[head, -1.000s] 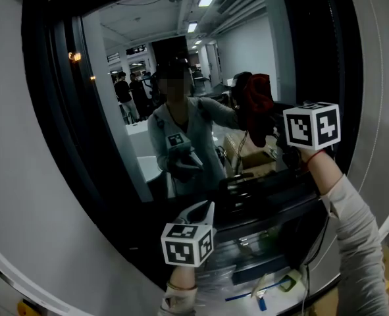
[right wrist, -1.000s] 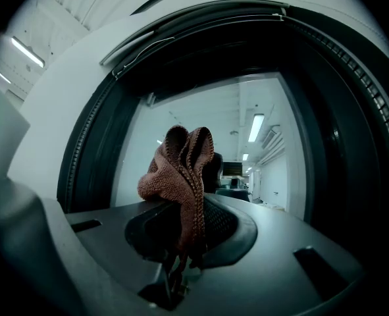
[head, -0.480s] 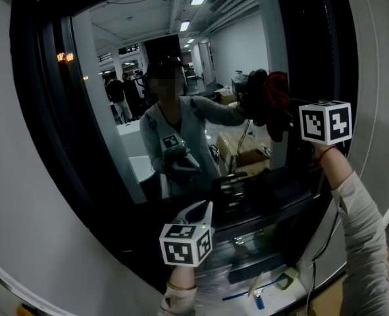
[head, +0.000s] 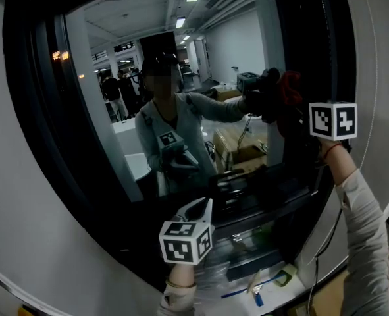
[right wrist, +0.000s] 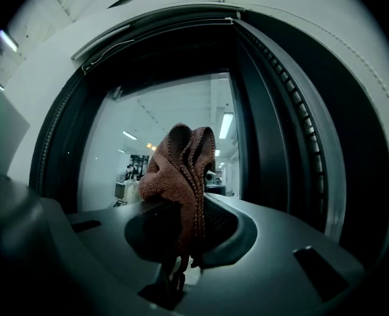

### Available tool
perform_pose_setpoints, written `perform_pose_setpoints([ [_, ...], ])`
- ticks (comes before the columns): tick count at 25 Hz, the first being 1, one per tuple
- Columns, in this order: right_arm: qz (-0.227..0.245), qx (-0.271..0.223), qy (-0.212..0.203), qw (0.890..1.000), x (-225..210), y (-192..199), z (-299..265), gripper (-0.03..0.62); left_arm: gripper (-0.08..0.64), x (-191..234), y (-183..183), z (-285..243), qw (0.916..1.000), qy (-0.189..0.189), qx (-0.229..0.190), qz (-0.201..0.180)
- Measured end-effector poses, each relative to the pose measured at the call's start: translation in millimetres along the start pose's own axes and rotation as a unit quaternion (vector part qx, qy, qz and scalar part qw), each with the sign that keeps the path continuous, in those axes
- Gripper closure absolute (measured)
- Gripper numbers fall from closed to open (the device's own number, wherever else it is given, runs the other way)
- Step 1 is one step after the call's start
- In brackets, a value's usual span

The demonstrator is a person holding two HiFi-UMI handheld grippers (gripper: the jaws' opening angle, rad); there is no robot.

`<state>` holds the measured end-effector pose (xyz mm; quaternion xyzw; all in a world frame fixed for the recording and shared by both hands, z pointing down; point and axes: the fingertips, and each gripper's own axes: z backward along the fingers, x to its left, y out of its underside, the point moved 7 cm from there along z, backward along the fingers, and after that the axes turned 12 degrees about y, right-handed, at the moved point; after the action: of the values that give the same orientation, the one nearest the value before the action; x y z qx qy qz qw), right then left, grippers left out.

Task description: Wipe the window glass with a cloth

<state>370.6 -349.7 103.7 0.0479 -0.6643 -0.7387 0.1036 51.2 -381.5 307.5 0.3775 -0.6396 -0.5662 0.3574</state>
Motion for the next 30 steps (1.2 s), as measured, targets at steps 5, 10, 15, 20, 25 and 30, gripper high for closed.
perform_pose_setpoints([
  [5,-0.004,-0.012,0.002,1.000,11.3,2.2,13.7,0.540,0.555,2.8,0.6,8.6,1.0000,-0.007,0.000,0.001],
  [10,-0.010,-0.028,-0.036,0.999,41.2,10.0,34.5,0.540,0.555,7.3,5.4,22.6,0.9997,-0.023,-0.004,0.010],
  [15,-0.022,-0.031,-0.096,0.995,87.0,27.3,47.0,0.540,0.555,12.9,10.6,45.3,0.9988,-0.046,-0.007,0.015],
  [20,-0.026,-0.021,-0.151,0.988,139.0,51.9,47.2,0.540,0.555,20.5,17.9,71.2,0.9971,-0.072,-0.011,0.023],
  [25,-0.035,-0.017,-0.208,0.977,194.1,70.7,49.3,0.540,0.555,26.0,25.8,100.0,0.9942,-0.103,-0.012,0.030],
  [30,-0.045,-0.019,-0.262,0.964,250.9,78.7,47.6,0.540,0.555,31.3,31.5,124.6,0.9905,-0.131,-0.010,0.040],
])
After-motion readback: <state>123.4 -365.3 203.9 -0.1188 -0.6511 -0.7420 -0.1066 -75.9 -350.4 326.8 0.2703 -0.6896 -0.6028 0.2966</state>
